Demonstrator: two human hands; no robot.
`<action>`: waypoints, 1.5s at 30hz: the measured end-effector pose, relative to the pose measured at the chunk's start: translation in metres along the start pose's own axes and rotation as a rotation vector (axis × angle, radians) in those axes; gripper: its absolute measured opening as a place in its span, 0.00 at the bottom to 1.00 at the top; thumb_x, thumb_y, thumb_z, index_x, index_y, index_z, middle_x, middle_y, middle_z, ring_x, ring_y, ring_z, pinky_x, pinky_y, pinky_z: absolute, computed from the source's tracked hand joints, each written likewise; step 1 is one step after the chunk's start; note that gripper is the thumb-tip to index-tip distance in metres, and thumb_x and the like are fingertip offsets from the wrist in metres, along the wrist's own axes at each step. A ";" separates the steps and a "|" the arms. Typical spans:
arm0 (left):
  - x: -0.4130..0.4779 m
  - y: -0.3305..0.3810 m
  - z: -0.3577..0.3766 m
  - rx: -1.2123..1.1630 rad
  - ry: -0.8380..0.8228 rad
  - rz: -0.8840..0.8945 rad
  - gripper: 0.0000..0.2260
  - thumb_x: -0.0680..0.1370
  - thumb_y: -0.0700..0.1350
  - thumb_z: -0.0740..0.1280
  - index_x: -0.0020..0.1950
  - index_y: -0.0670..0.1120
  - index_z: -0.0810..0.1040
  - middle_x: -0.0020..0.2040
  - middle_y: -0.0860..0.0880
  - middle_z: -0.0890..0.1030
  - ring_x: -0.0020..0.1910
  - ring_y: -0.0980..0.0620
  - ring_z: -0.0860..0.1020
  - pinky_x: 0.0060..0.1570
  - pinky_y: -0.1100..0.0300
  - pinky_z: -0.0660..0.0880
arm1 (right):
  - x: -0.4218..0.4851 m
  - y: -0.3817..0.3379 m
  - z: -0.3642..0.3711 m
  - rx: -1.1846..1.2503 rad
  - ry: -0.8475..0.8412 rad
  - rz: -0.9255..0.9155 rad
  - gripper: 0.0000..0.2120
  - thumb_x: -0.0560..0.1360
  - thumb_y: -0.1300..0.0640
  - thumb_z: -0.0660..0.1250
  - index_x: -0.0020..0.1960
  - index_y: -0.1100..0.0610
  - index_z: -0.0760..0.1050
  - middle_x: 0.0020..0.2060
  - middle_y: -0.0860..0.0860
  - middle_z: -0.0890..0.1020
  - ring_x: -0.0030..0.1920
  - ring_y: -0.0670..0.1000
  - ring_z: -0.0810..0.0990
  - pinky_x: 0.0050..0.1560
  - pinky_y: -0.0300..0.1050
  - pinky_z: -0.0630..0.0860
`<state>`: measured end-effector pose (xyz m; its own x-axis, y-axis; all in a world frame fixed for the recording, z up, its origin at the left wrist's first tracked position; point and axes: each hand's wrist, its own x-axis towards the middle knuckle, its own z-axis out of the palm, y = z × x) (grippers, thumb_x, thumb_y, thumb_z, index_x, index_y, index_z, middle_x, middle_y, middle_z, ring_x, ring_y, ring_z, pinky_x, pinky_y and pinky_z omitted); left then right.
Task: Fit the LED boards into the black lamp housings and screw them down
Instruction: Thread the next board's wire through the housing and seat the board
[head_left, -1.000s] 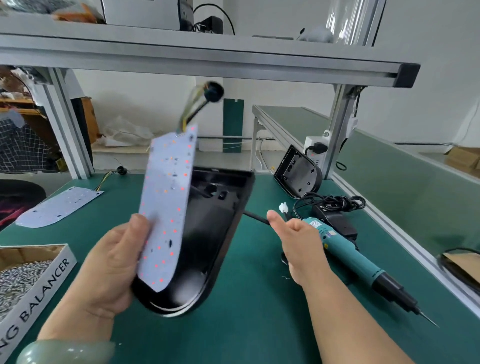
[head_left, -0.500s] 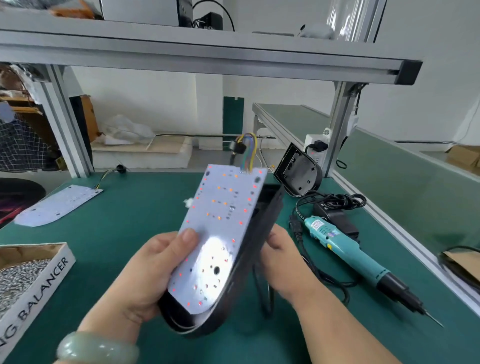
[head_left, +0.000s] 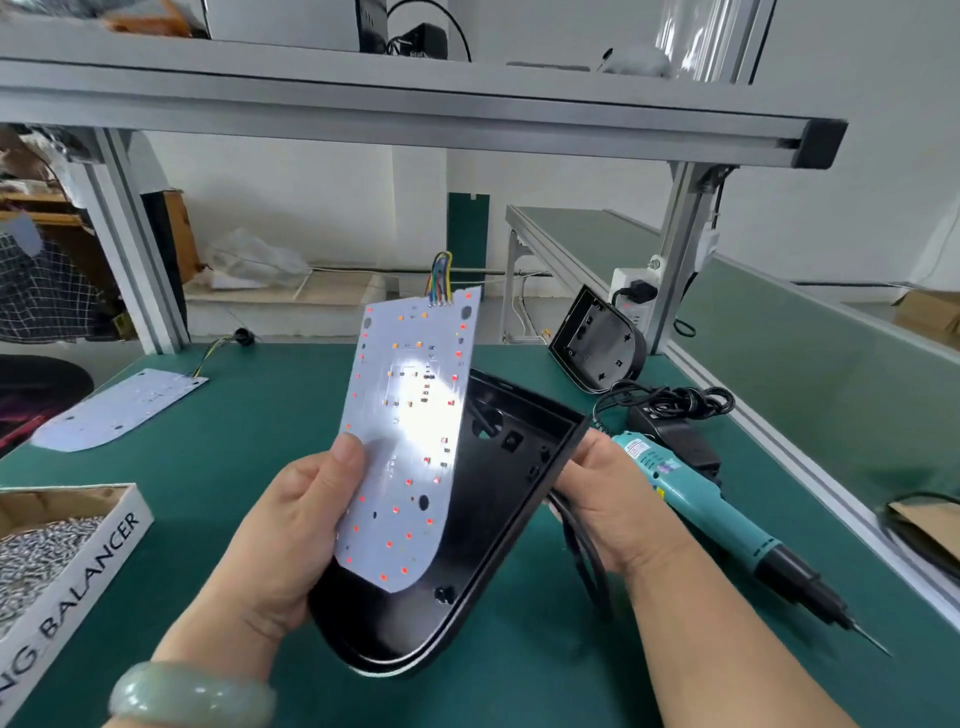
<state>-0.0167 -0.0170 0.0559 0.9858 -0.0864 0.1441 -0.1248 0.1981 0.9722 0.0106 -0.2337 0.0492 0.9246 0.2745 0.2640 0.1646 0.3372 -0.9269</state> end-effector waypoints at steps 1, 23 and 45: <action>0.001 0.000 -0.002 -0.011 0.019 0.004 0.33 0.49 0.75 0.73 0.32 0.47 0.84 0.29 0.47 0.82 0.25 0.54 0.79 0.25 0.67 0.74 | 0.000 0.001 -0.003 -0.090 0.008 -0.004 0.07 0.71 0.66 0.69 0.48 0.62 0.83 0.41 0.62 0.84 0.43 0.52 0.82 0.52 0.44 0.77; 0.007 -0.013 0.002 0.140 -0.001 0.223 0.12 0.68 0.55 0.74 0.49 0.54 0.85 0.49 0.49 0.85 0.48 0.51 0.82 0.51 0.59 0.79 | 0.004 0.004 0.007 -0.355 0.273 -0.181 0.25 0.73 0.33 0.59 0.52 0.50 0.83 0.59 0.54 0.80 0.62 0.55 0.75 0.68 0.57 0.67; 0.006 0.006 0.002 0.330 -0.106 0.256 0.13 0.61 0.56 0.73 0.43 0.58 0.86 0.59 0.72 0.74 0.57 0.68 0.76 0.47 0.75 0.72 | 0.006 -0.018 0.000 -0.844 0.370 -0.224 0.16 0.74 0.44 0.63 0.54 0.51 0.82 0.53 0.31 0.76 0.56 0.29 0.72 0.62 0.30 0.63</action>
<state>-0.0114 -0.0179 0.0634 0.9033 -0.1783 0.3901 -0.4105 -0.0955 0.9069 0.0135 -0.2385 0.0676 0.8677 -0.0690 0.4923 0.4120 -0.4543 -0.7898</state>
